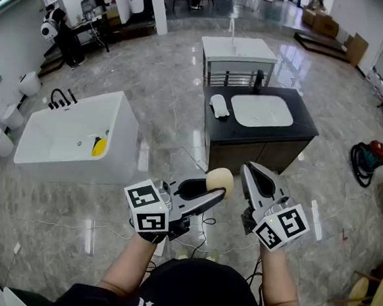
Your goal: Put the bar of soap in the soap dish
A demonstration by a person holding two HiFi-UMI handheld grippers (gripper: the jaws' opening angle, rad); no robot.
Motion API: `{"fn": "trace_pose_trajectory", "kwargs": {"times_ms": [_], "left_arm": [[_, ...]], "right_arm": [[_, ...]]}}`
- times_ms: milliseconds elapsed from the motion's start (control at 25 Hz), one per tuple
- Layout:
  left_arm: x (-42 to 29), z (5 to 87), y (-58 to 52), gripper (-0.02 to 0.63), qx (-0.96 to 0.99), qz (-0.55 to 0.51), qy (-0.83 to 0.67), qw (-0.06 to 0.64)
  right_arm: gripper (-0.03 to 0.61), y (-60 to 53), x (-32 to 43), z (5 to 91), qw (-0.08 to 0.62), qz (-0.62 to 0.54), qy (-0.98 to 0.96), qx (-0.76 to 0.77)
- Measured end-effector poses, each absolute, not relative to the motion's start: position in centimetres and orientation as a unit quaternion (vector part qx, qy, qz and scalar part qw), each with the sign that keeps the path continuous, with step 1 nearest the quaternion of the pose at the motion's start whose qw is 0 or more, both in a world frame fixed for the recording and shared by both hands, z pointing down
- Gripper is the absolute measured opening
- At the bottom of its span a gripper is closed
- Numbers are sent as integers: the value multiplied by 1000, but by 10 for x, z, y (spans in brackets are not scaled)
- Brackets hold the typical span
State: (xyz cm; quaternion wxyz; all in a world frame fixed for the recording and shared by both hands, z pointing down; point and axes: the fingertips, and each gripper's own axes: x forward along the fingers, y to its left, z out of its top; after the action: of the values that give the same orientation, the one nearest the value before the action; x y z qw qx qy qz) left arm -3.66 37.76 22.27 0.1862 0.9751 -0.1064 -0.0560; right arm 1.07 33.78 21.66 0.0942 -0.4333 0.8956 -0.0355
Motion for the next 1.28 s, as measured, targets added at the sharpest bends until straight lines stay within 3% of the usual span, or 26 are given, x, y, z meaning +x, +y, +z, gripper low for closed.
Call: {"fn": "trace_pose_trajectory", "kwargs": {"times_ms": [1280], "left_arm": [[11, 236, 348, 104, 964, -74, -199, 161]], "right_arm": [[8, 323, 65, 239, 105, -64, 889, -441]]}}
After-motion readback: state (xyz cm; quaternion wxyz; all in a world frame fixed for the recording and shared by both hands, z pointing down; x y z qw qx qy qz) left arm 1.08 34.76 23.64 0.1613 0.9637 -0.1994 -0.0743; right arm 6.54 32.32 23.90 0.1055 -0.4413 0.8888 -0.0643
